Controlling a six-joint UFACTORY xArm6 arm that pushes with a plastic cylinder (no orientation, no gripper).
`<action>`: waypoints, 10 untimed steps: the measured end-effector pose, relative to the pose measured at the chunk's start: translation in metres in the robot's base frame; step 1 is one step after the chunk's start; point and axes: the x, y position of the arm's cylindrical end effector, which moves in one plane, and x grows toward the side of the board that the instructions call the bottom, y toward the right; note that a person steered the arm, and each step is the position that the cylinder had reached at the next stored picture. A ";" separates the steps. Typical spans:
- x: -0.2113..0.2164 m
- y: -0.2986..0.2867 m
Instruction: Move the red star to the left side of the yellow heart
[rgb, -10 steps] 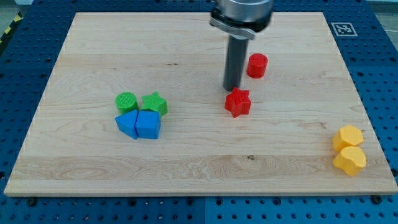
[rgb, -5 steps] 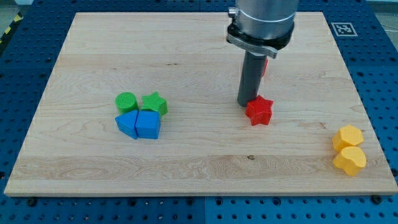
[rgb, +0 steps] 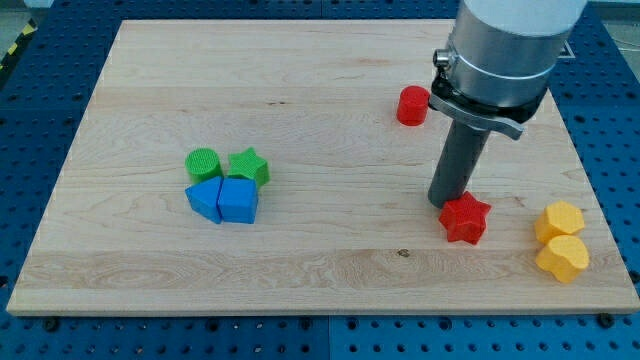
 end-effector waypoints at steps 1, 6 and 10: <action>0.018 0.003; 0.045 0.008; 0.045 0.027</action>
